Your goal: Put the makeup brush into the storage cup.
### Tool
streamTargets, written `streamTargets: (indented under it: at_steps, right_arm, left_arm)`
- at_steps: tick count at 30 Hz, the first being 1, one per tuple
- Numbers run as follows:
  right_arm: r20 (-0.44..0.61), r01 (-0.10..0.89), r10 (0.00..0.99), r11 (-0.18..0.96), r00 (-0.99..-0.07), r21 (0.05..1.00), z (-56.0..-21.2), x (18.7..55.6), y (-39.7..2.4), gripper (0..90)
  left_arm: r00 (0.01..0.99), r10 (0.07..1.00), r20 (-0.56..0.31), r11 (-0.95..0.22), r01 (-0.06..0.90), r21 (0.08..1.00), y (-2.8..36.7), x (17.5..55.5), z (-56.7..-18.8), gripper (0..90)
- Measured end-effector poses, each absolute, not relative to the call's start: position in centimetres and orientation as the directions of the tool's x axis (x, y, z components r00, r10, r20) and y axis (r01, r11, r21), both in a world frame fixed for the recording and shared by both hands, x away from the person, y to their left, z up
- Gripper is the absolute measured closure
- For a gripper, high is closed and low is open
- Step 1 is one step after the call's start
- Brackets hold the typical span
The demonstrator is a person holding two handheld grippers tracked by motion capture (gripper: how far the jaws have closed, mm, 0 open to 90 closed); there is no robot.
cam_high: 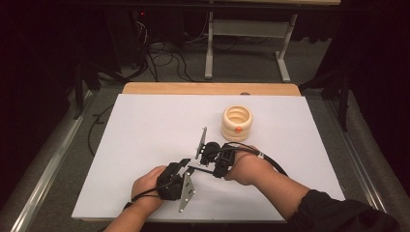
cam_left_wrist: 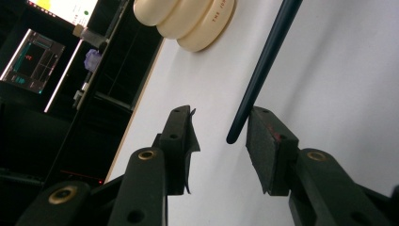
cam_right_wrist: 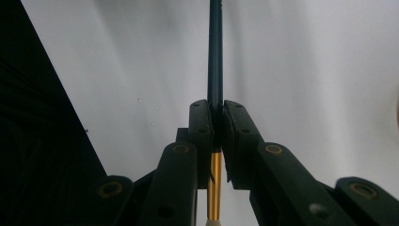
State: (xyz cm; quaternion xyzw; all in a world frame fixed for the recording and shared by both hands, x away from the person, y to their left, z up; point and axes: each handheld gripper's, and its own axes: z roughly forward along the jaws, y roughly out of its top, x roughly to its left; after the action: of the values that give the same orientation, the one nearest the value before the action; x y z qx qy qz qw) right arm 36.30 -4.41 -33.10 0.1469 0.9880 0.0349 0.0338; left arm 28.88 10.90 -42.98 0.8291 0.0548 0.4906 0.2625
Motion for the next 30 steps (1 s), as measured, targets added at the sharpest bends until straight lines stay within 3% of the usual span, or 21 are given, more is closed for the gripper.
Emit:
streamTargets:
  at_steps: [30]
  right_arm:
    - [-0.047, 0.277, 0.281, 0.958, -0.959, 0.074, -33.4, 36.6, -3.1, 85.2]
  left_arm:
    - [0.497, 0.306, 0.812, -0.879, -0.181, 0.441, 10.6, 28.8, -43.3, 77.4]
